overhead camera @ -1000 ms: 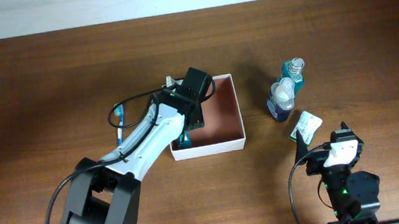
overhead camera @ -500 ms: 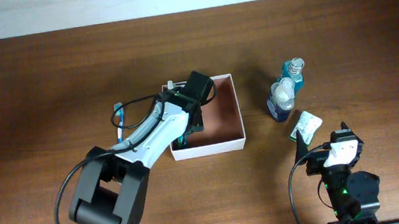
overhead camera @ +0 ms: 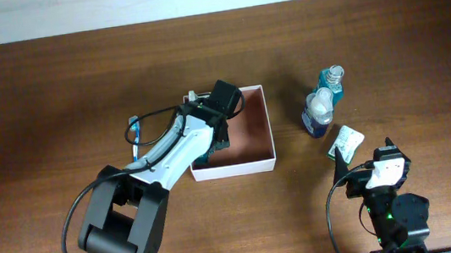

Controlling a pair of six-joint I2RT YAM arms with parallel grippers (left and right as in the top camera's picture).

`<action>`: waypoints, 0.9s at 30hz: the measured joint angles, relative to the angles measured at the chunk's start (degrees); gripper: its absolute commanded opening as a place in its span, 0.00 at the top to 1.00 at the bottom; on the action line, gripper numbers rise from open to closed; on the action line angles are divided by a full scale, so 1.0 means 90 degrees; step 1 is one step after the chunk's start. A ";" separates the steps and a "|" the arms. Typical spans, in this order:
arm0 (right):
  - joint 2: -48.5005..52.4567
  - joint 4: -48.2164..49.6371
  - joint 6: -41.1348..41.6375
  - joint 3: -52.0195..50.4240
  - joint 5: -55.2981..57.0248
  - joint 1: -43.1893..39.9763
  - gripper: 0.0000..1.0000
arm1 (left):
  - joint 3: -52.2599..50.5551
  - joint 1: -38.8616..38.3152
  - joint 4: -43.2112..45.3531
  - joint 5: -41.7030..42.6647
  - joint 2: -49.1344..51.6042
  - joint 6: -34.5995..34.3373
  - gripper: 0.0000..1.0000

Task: Pack container
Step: 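Lower the toothpaste into the box with the left gripper, then open the left gripper and move it left over the blue toothbrush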

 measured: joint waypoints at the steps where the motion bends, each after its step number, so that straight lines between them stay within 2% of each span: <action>1: 0.0000 0.0000 0.0005 0.0000 0.0000 0.0000 0.02 | 0.0012 0.0000 0.0000 -0.0005 0.0000 0.0000 0.73; 6: 0.0000 0.0002 0.0002 0.0000 0.0000 0.0000 0.02 | 0.0367 0.0000 -0.0282 0.0015 0.0000 0.0007 0.76; 12: 0.0000 0.0002 -0.0002 0.0000 0.0000 0.0000 0.02 | 0.1367 0.0000 -0.1032 0.0257 0.0000 0.0136 0.76; 19: 0.0000 0.0000 0.0000 0.0000 0.0000 0.0000 0.02 | 0.2494 0.0046 -0.2052 0.0357 0.0000 0.0784 0.76; 27: 0.0000 0.0000 -0.0002 0.0000 0.0000 0.0000 0.02 | 0.2871 0.0903 -0.2805 0.0406 0.0000 0.1450 0.75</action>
